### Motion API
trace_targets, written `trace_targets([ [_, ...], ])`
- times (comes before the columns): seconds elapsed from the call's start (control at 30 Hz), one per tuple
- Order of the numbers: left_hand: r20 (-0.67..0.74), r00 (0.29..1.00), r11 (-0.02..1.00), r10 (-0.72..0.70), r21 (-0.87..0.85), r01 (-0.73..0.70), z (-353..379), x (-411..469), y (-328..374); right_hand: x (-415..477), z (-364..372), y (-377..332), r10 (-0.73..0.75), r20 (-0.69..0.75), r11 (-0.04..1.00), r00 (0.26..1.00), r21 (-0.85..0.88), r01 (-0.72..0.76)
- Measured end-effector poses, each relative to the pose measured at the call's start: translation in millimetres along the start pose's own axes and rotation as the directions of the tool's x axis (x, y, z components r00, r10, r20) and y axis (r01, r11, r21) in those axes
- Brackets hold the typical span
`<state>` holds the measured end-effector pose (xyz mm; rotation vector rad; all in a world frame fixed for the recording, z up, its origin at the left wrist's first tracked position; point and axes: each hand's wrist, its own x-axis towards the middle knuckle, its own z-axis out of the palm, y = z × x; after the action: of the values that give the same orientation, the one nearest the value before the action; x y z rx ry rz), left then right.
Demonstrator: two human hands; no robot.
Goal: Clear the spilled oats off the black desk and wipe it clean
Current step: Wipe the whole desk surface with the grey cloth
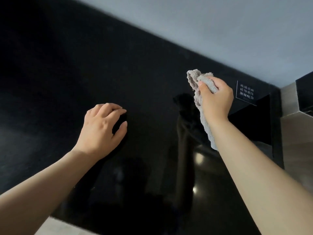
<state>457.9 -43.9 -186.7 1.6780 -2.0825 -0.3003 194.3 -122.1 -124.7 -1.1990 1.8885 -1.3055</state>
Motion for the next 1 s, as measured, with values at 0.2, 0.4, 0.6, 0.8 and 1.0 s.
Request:
trace_targets([
  [0.2, 0.02, 0.997, 0.987, -0.068, 0.15, 0.064, 13, 71, -3, 100, 17, 14, -0.126, 0.012, 0.968, 0.992, -0.219, 0.125],
  [0.4, 0.012, 0.991, 0.971, -0.135, 0.199, 0.13, 30, 99, 0, 173, 37, 17, -0.181, 0.085, 0.944, 0.98, -0.263, 0.197],
  [0.6, -0.043, 0.99, 0.973, -0.133, 0.183, 0.139, 38, 105, -2, 220, 79, 34, -0.131, 0.176, 0.929, 0.976, -0.321, 0.183],
  [0.8, -0.059, 0.988, 0.971, -0.142, 0.186, 0.15, 43, 110, -7, 186, 95, 44, -0.289, 0.299, 0.771, 0.91, -0.491, 0.406],
  [1.0, -0.037, 0.986, 0.97, -0.164, 0.174, 0.168, 45, 106, -4, 107, 67, 38, -0.096, 0.568, 0.904, 0.818, -0.293, 0.31],
])
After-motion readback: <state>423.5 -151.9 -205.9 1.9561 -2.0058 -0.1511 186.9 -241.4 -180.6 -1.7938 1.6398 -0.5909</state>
